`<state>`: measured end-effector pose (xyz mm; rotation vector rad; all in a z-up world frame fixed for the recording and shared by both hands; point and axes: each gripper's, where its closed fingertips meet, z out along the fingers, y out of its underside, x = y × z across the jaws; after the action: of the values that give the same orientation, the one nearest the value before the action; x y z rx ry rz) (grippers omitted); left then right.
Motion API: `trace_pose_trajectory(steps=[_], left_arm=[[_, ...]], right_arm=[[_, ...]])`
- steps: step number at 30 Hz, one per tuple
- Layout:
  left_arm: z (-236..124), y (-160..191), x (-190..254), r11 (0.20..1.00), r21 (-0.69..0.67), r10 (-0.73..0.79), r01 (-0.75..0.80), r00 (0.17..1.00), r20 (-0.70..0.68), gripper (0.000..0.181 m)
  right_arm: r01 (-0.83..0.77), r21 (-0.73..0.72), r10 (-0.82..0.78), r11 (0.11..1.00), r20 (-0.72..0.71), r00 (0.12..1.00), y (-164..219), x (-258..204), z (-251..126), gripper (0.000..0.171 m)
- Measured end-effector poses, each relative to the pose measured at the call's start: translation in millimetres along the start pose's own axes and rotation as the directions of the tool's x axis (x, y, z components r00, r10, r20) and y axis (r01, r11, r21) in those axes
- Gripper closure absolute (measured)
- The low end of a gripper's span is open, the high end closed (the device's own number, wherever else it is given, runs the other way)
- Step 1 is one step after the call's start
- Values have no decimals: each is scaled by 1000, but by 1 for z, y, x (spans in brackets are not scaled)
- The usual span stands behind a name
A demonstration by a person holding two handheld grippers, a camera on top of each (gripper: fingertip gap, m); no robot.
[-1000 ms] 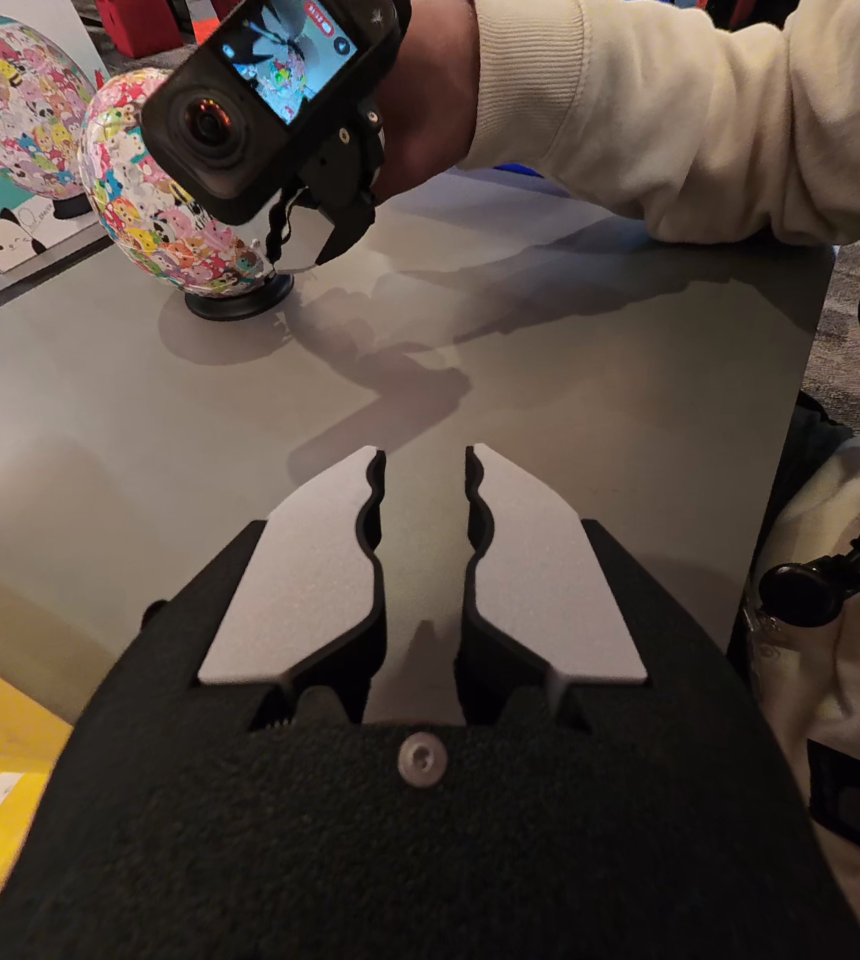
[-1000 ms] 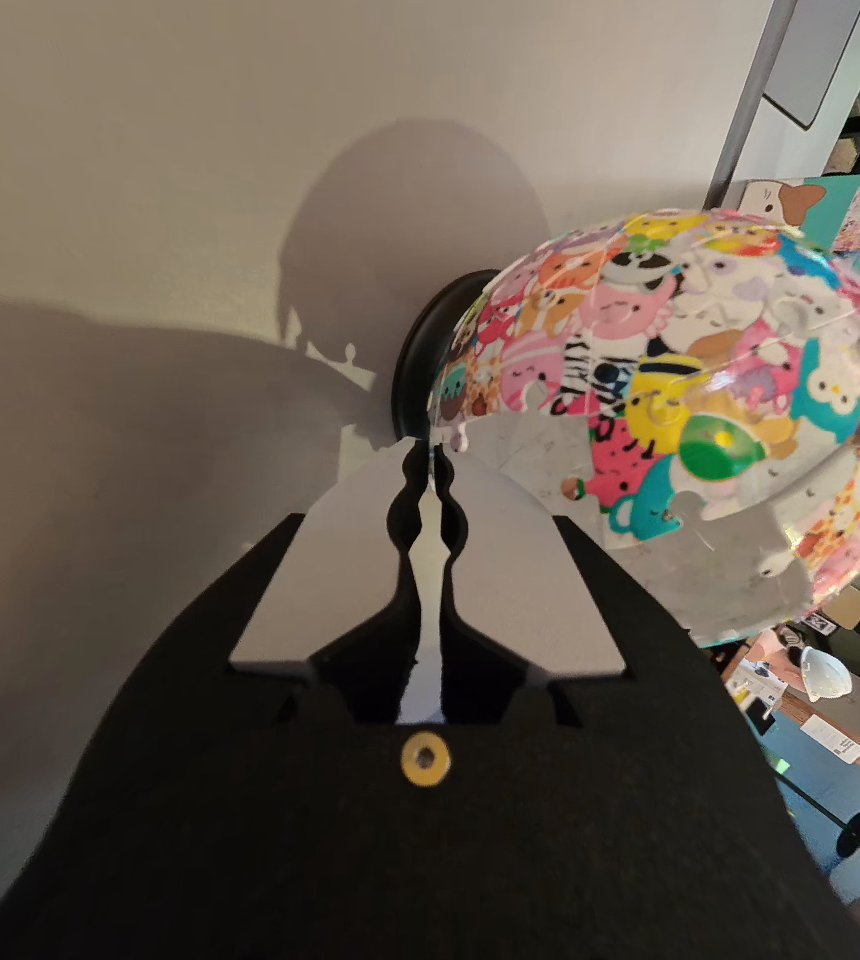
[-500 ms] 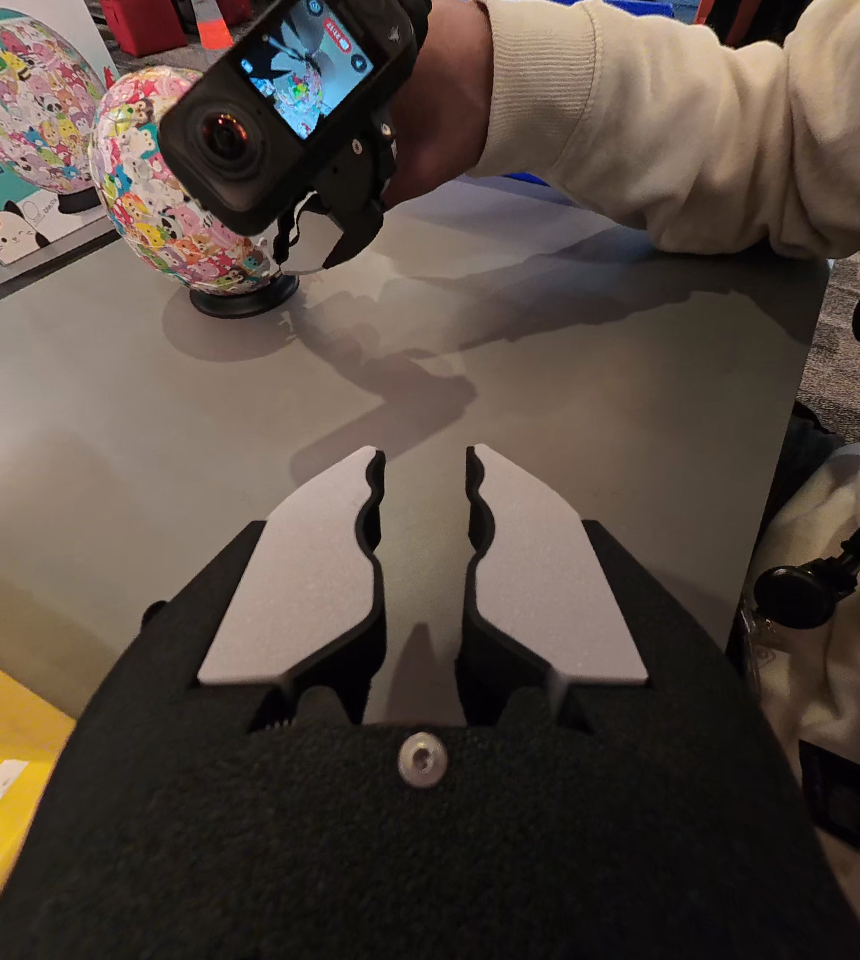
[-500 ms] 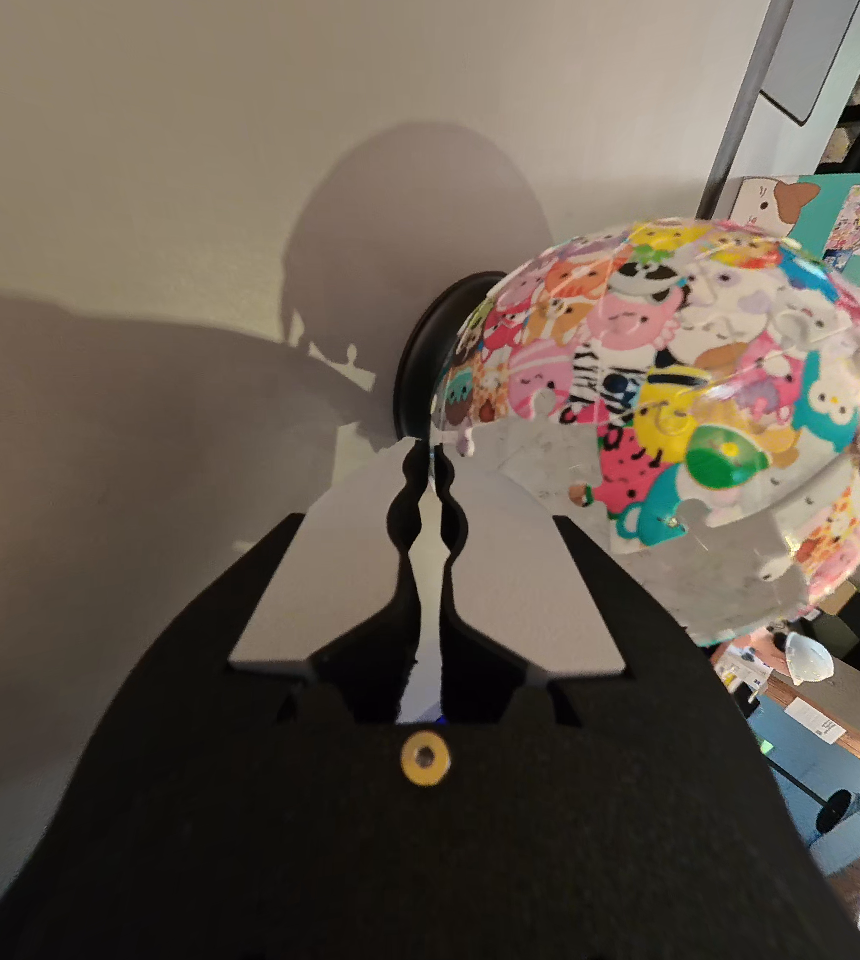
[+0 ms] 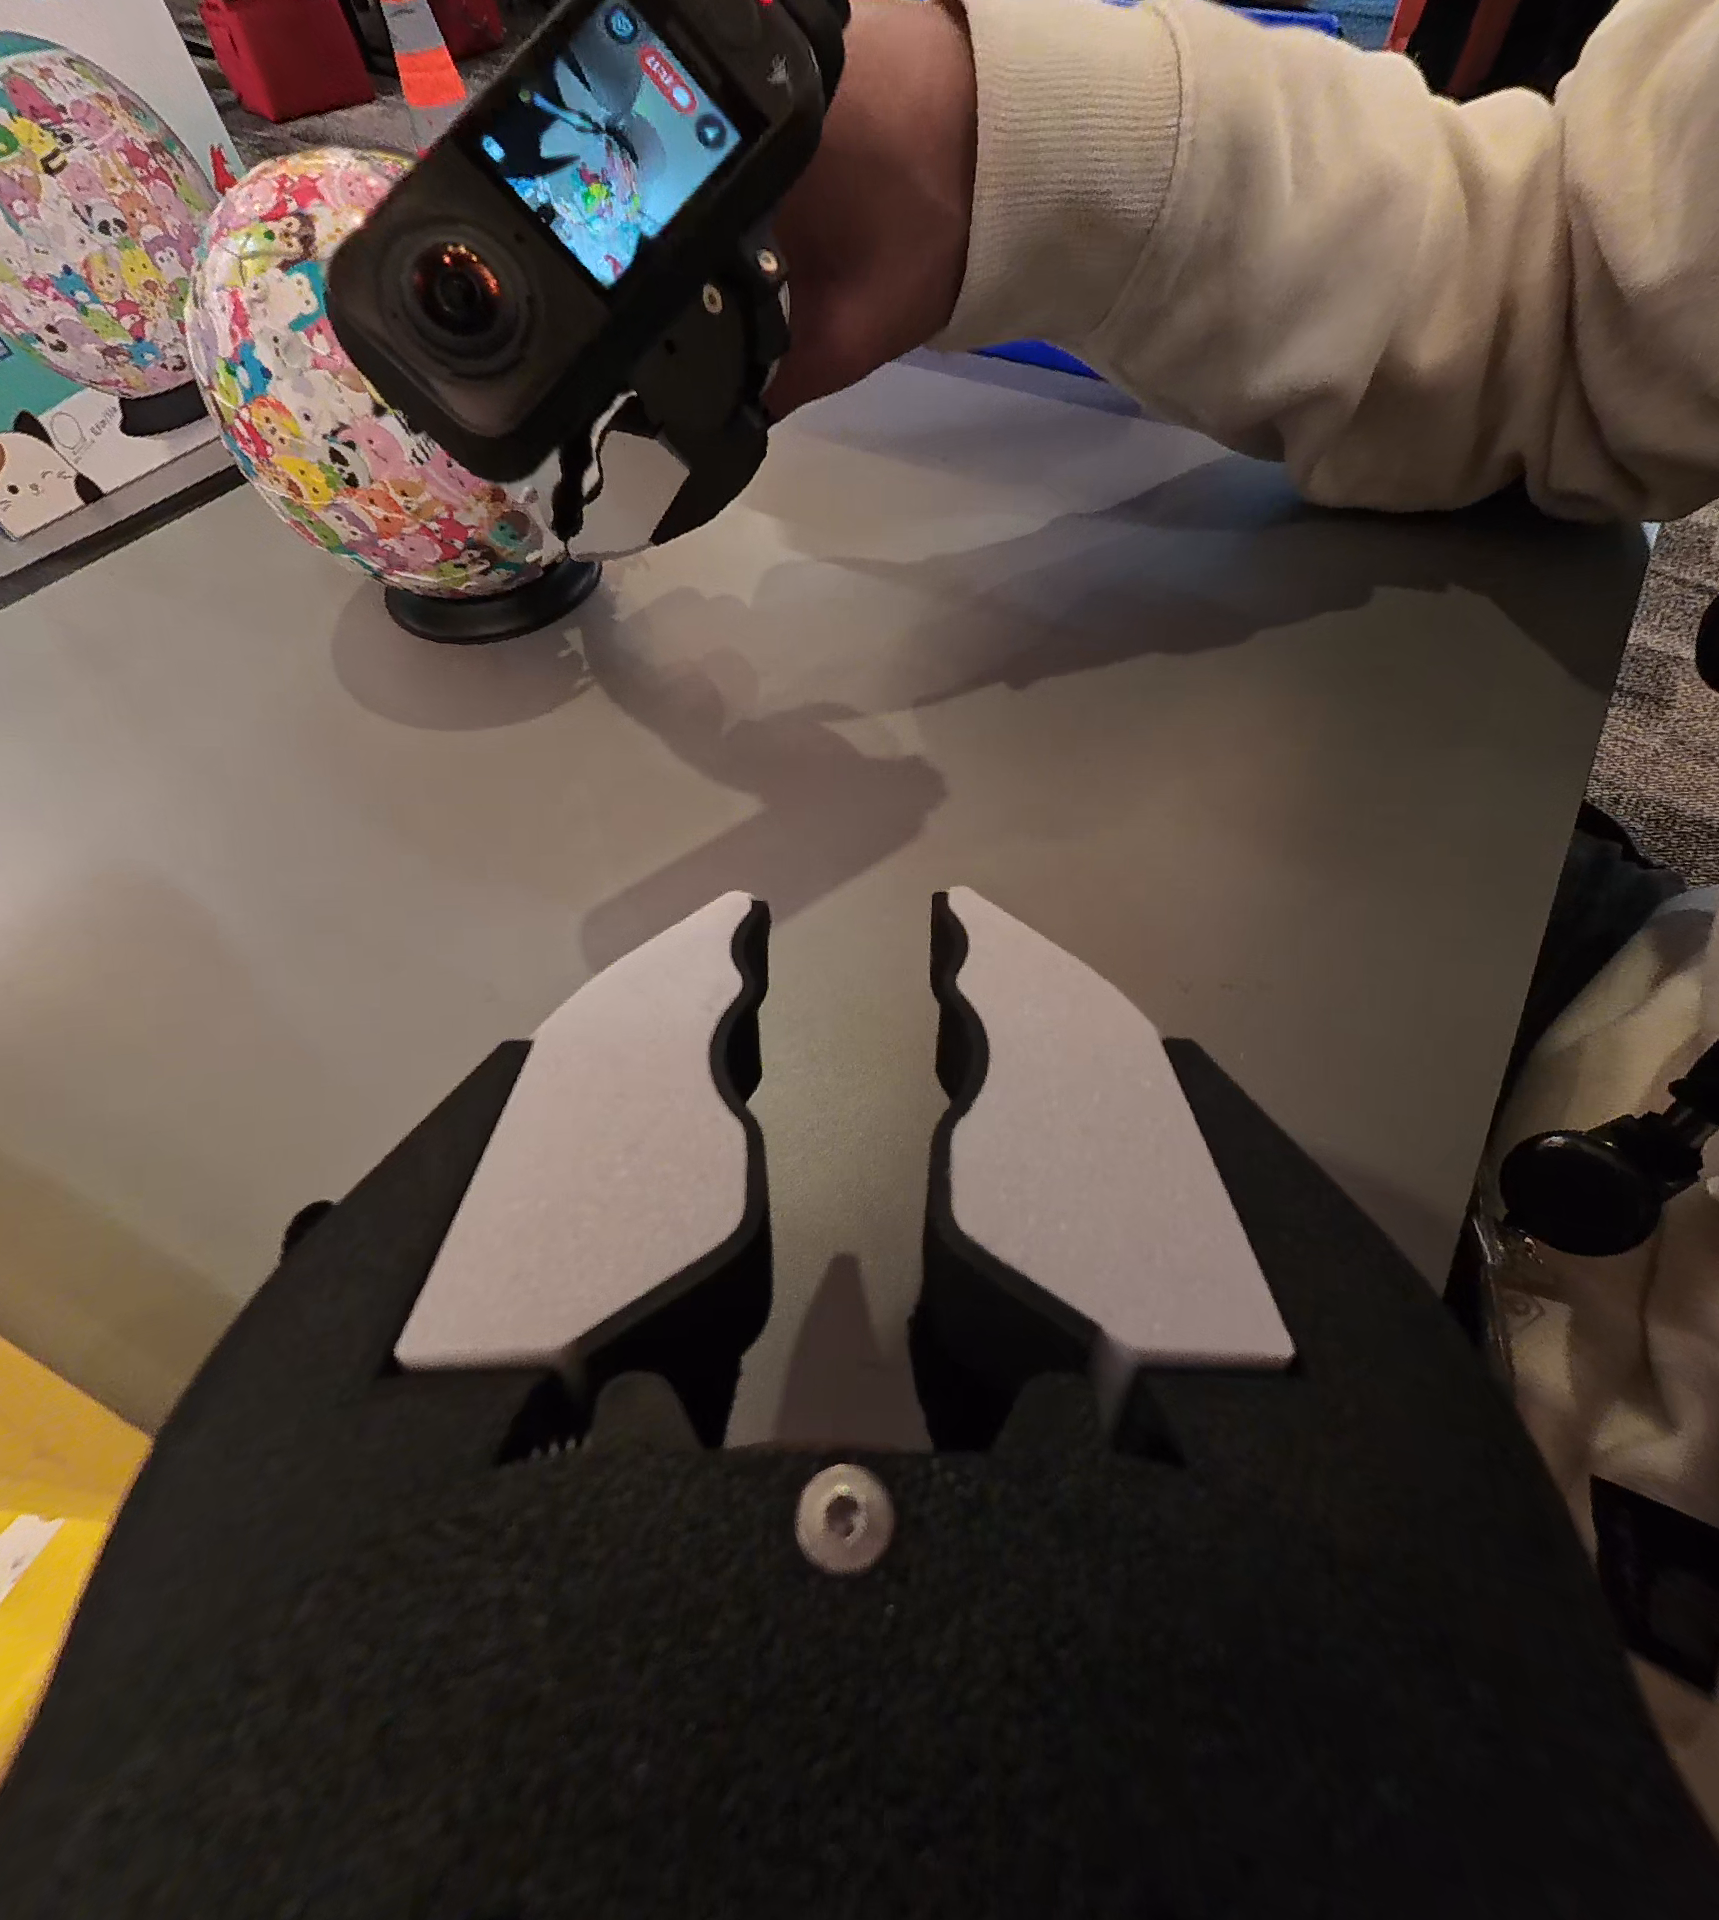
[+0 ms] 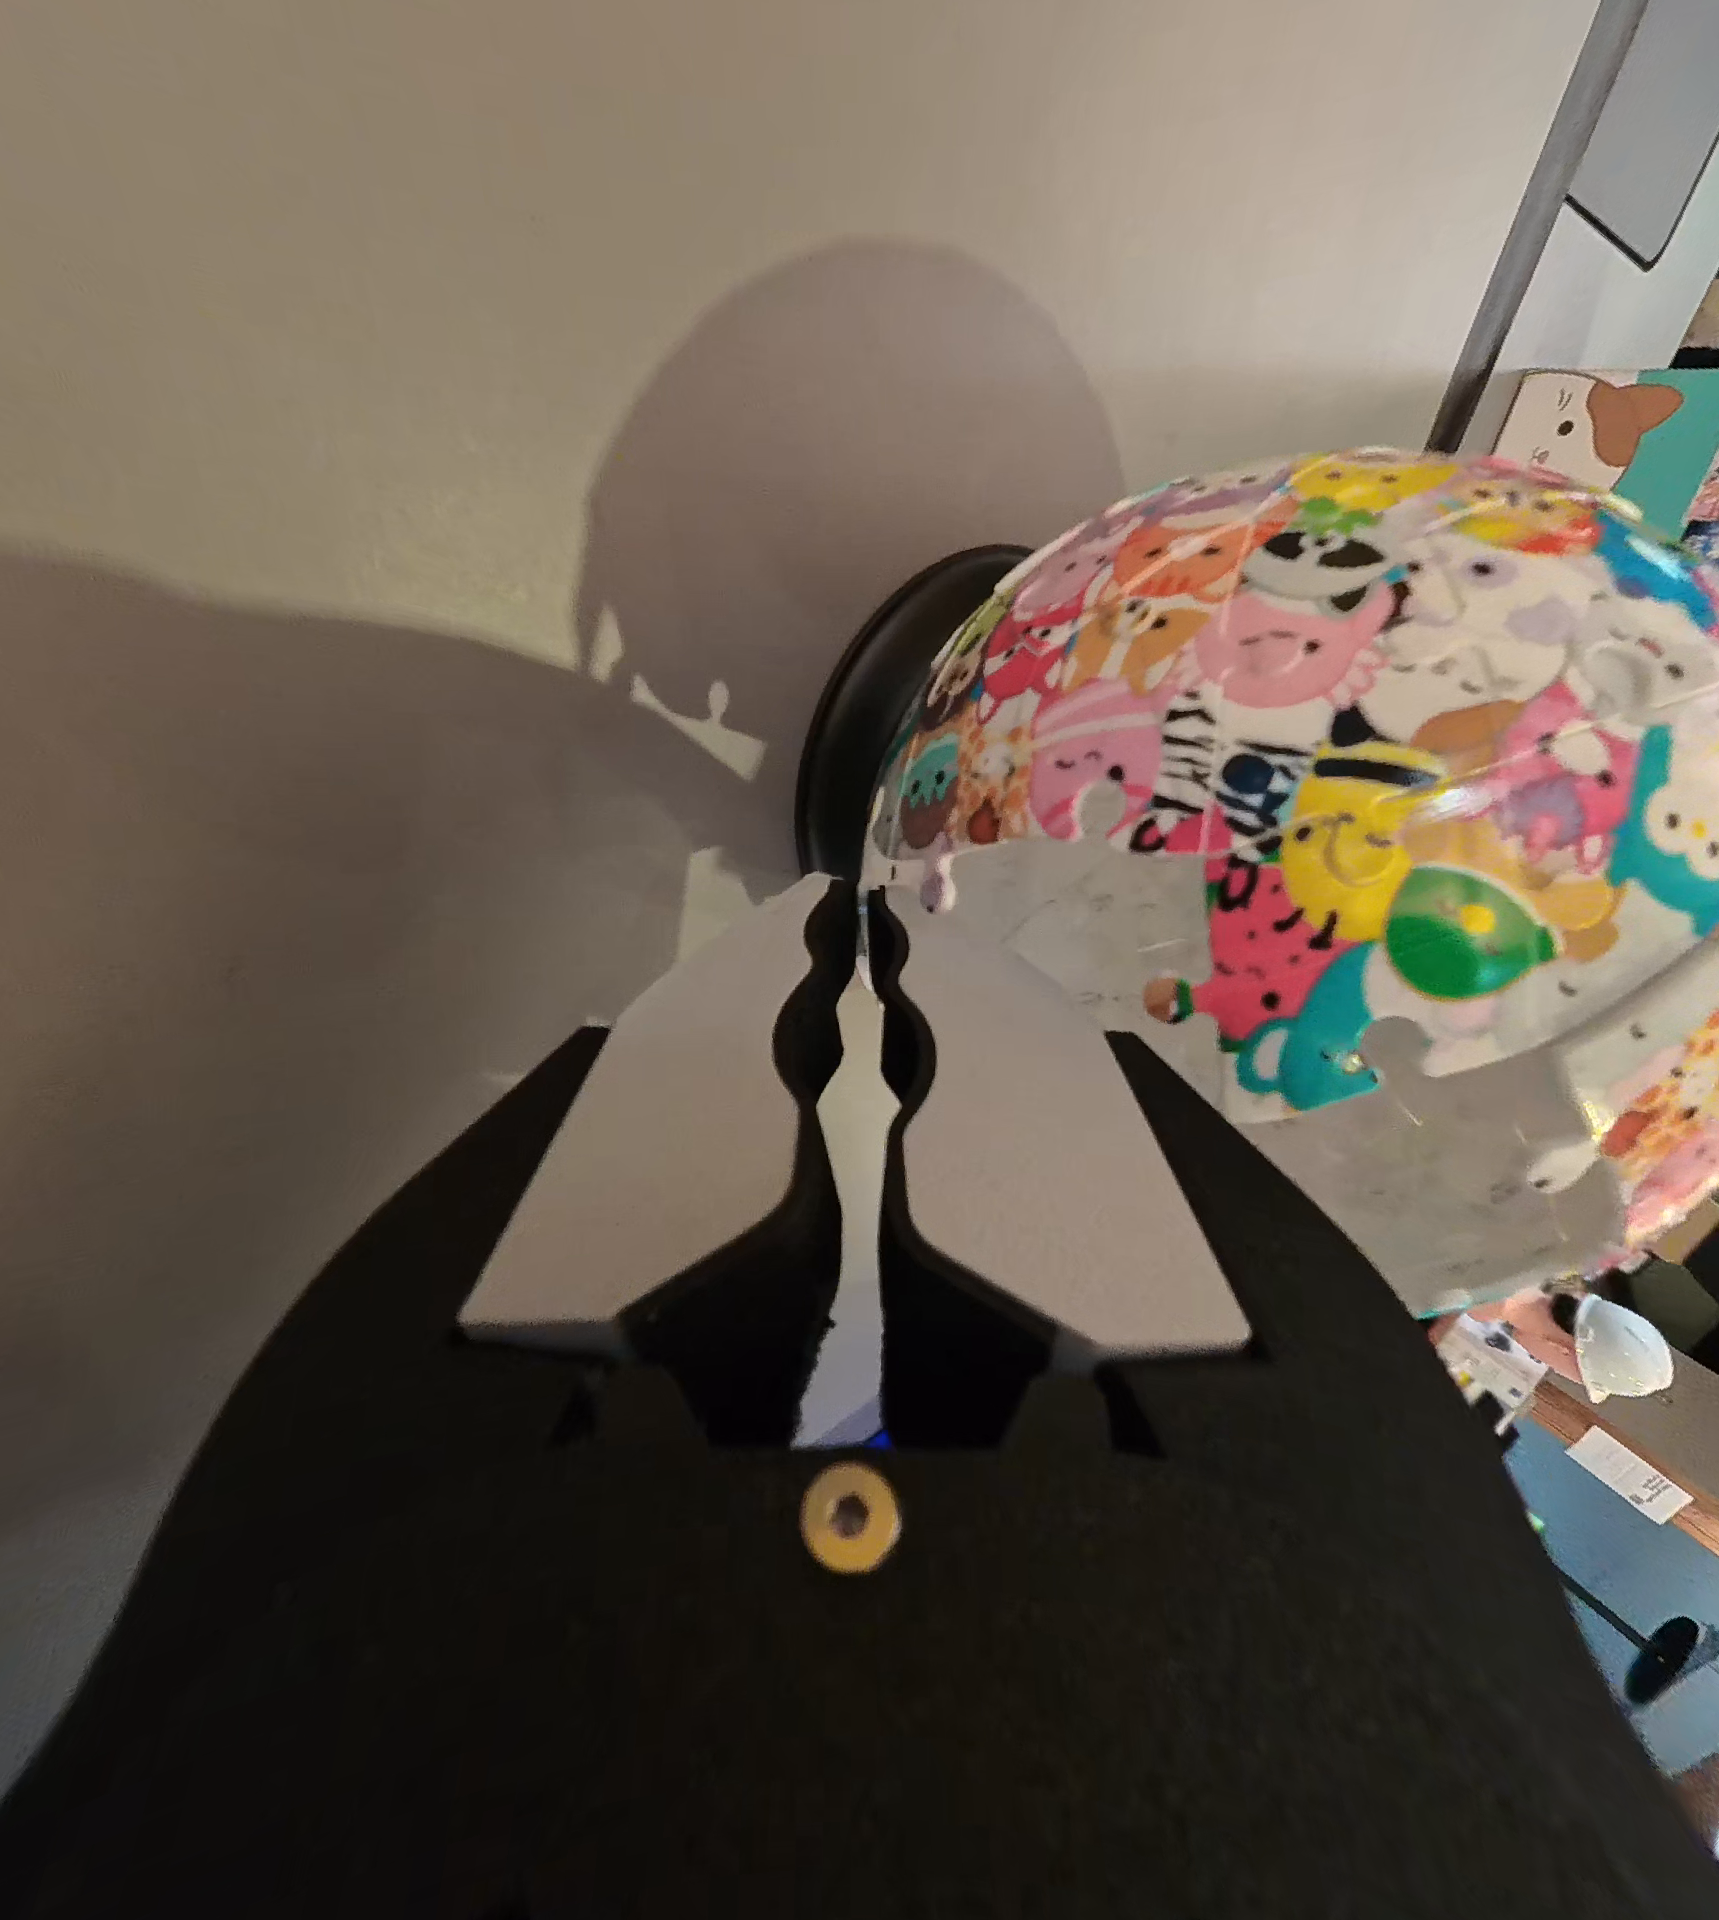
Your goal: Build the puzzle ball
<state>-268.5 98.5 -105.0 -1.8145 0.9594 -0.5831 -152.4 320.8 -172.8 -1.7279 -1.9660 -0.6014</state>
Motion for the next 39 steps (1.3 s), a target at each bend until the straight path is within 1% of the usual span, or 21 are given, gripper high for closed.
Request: trace_pose_trajectory(steps=[4,9,15,23,31,39], left_arm=[[0,-1,0,1000,2,1,-1,1000,1,152],[-1,-2,-1,1000,7,0,0,1000,4,152],[-1,-2,1,1000,7,-3,3,1000,-4,152],[-3,-3,1,1000,12,-7,7,1000,-8,152],[-4,-3,0,1000,13,-7,7,1000,-7,152],[-4,2,-5,1000,3,2,-2,1000,18,152]], right_arm=[[1,5,-1,1000,19,1000,1,1,-1,169],[-3,-10,3,1000,5,1000,3,3,-3,169],[-1,-17,1,1000,29,1000,1,1,-5,169],[-40,-41,43,998,74,996,0,0,-6,169],[-13,-98,23,995,92,995,1,-1,-6,169],[3,-94,5,996,85,996,1,2,-8,169]])
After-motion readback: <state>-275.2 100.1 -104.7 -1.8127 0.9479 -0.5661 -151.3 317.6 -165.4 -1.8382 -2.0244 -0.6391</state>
